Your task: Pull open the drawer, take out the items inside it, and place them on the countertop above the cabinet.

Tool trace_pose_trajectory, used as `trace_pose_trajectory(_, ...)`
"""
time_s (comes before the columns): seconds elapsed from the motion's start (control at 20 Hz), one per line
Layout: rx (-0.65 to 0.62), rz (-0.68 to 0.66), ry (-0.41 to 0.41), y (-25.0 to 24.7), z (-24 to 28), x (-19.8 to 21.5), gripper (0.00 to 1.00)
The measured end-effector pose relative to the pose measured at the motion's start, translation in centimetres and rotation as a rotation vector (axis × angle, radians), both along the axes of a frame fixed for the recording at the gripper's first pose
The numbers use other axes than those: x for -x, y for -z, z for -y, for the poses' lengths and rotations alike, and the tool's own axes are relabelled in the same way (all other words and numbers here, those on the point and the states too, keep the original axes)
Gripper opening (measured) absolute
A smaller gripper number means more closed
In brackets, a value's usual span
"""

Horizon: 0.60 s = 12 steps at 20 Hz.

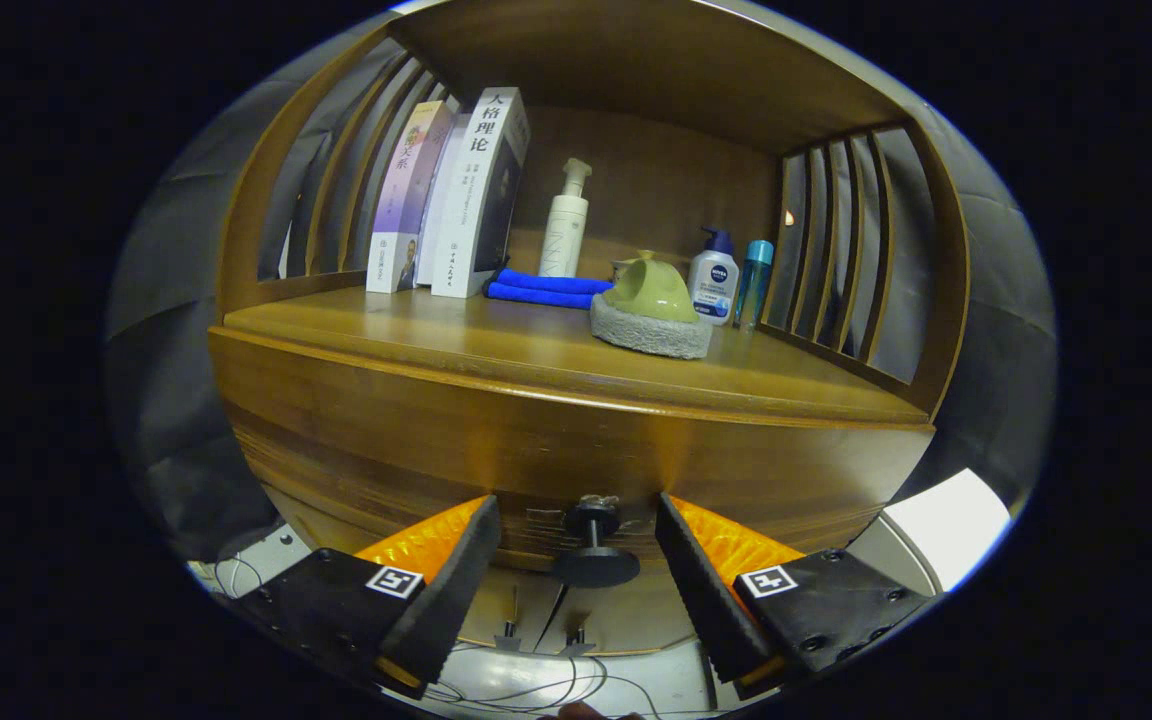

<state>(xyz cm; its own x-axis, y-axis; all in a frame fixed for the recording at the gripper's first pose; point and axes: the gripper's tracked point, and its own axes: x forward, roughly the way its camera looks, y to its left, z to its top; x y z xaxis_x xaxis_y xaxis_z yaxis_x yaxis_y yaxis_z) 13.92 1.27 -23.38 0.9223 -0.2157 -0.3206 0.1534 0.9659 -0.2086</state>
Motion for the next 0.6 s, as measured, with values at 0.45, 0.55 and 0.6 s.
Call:
trace_pose_trajectory(0.45,-0.065,0.216,-0.056,-11.1,1.1,5.9,0.97)
trace_pose_trajectory(0.55,-0.076,0.260,-0.049,-14.1,2.0,7.7,0.97)
trace_pose_trajectory(0.6,-0.085,0.281,-0.041,-15.5,2.5,8.7,0.97)
